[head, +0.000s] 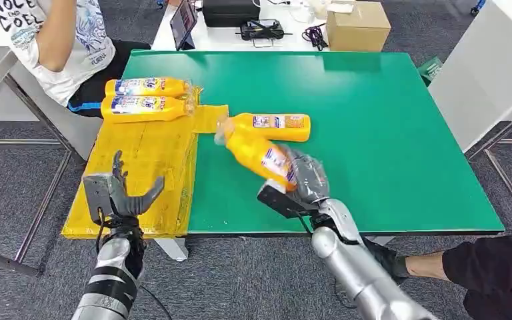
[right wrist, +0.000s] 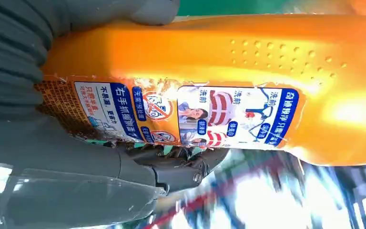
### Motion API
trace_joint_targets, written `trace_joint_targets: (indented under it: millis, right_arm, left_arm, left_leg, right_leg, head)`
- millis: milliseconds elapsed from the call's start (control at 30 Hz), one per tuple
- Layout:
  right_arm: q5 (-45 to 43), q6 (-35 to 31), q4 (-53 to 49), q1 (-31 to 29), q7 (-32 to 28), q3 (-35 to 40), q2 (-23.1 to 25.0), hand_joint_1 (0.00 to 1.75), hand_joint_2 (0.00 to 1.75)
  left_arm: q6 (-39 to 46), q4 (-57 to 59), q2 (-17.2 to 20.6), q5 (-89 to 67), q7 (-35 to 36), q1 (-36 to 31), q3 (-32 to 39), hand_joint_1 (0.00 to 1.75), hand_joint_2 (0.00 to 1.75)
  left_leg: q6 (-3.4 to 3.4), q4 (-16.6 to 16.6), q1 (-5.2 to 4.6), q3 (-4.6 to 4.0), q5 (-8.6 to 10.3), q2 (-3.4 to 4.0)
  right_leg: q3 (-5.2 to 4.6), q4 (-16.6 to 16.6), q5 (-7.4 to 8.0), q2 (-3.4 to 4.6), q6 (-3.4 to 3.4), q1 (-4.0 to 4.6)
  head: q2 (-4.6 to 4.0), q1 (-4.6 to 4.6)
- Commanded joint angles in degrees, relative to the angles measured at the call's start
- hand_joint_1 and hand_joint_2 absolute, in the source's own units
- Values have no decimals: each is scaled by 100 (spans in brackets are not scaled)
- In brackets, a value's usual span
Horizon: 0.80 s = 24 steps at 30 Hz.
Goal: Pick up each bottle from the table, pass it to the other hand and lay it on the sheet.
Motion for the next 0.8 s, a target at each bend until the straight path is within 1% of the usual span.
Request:
trace_joint_targets:
  millis: [33, 67, 133, 167, 233, 267, 300, 333, 433, 467, 500, 533, 567, 633, 667, 700, 767, 800]
  right_arm:
    - [-486, -416, -1924, 1067, -938, -1653, 574, 175, 175]
    - [-561, -399, -1919, 1094, -1027, -1679, 581, 175, 175]
    - [-650, -299, -1824, 1153, -1245, -1752, 616, 175, 175]
    - [-710, -235, -1794, 1191, -1315, -1768, 620, 175, 175]
    - [-718, -237, -1782, 1202, -1338, -1770, 621, 175, 175]
    - [-718, -237, -1782, 1202, -1338, -1770, 621, 175, 175]
    - [-718, -237, -1782, 1202, -1338, -1770, 621, 175, 175]
    - [-718, -237, -1782, 1202, -1338, -1770, 621, 175, 175]
    - [-718, -235, -1771, 1182, -1334, -1775, 631, 175, 175]
    - [-718, -235, -1771, 1182, -1334, -1775, 631, 175, 175]
    - [-718, -235, -1771, 1182, -1334, -1775, 631, 175, 175]
    - [-820, -68, -1727, 1195, -1424, -1798, 670, 175, 175]
    - [-806, 150, -1599, 1235, -1459, -1754, 681, 175, 175]
    - [-783, 374, -1295, 1269, -1554, -1630, 751, 175, 175]
    - [-826, 494, -1071, 1286, -1641, -1551, 837, 175, 175]
    - [-781, 592, -854, 1272, -1683, -1431, 879, 175, 175]
    - [-840, 795, -377, 1229, -1767, -1228, 1066, 175, 175]
    - [-859, 882, -163, 1196, -1789, -1127, 1150, 175, 175]
  left_arm:
    - [-1410, -153, 96, 1047, 313, 57, -636, 0, 175]
    - [-1496, -205, 122, 1085, 313, 76, -699, 0, 175]
    - [-2413, -356, 304, 1605, 446, 144, -1025, 0, 175]
    - [-2522, -383, 336, 1665, 449, 175, -1092, 0, 175]
    - [-2518, -387, 338, 1663, 451, 186, -1101, 0, 175]
    - [-2518, -387, 338, 1663, 451, 186, -1101, 0, 175]
    - [-2518, -387, 338, 1663, 451, 186, -1101, 0, 175]
    - [-2518, -387, 338, 1663, 451, 186, -1101, 0, 175]
    - [-2526, -388, 351, 1673, 447, 180, -1097, 0, 175]
    - [-2526, -388, 351, 1673, 447, 180, -1097, 0, 175]
    - [-2526, -388, 351, 1673, 447, 180, -1097, 0, 175]
    - [-2846, -417, 435, 1779, 383, 163, -1260, 0, 175]
    - [-3133, -475, 494, 1930, 407, 187, -1393, 0, 175]
    - [-3361, -650, 587, 1912, 302, 247, -1631, 0, 175]
    - [-3545, -757, 625, 1973, 289, 293, -1759, 0, 175]
    - [-3615, -847, 657, 1958, 254, 321, -1863, 0, 175]
    - [-3761, -1007, 705, 1964, 215, 372, -2069, 0, 175]
    - [-3783, -1053, 721, 1942, 198, 384, -2149, 0, 175]
  left_leg:
    - [-3, -1, 0, 13, -4, -12]
    - [-4, 1, 0, 24, -9, -15]
    - [-3, -2, -3, 10, -3, -3]
    - [-6, 1, -1, 27, -13, 0]
    - [-5, -6, -5, 20, -6, 1]
    - [-12, -5, -2, 57, -23, 7]
    - [-7, -6, -4, 27, -10, 5]
    - [-10, -5, -4, 42, -17, 7]
    - [-5, -4, -4, 17, -6, 8]
    - [-8, -2, -2, 36, -15, 9]
    - [-5, -5, -5, 25, -8, 6]
    - [-3, -3, -3, 16, -5, 9]
    - [-6, -2, -2, 33, -13, 11]
    - [-3, -6, -2, 20, -5, 8]
    - [-7, -6, 0, 40, -14, 12]
    - [-6, -9, -1, 34, -10, 14]
    - [-13, -13, 4, 75, -27, 24]
    - [-8, -11, 2, 40, -13, 23]
  right_leg:
    - [17, -1, -9, -13, -6, 0]
    - [30, 0, -15, -17, -9, 1]
    - [11, -2, -4, -4, -5, -4]
    - [28, 0, -12, -2, -10, -2]
    - [20, -4, -4, 0, -7, -7]
    - [55, -2, -21, 4, -18, -2]
    - [27, -4, -7, 4, -9, -5]
    - [41, -3, -14, 5, -13, -5]
    - [14, -3, -2, 7, -5, -5]
    - [33, -1, -12, 7, -11, -3]
    - [22, -1, -6, 3, -7, -5]
    - [14, -2, -2, 7, -4, -4]
    - [31, -2, -8, 9, -9, -2]
    - [19, -6, -2, 6, -4, -3]
    - [38, -7, -9, 9, -10, 0]
    - [31, -9, -4, 11, -8, -1]
    - [69, -14, -17, 21, -18, 4]
    - [35, -11, -4, 21, -10, 1]
  head:
    - [0, 0]
    - [0, 2]
    - [0, 2]
    - [0, 2]
    - [0, 4]
    - [0, 2]
    - [0, 4]
    - [0, 2]
    - [0, 2]
    - [0, 2]
    - [0, 4]
    - [0, 2]
    - [0, 2]
    - [0, 4]
    - [0, 2]
    - [0, 4]
    - [0, 2]
    - [0, 4]
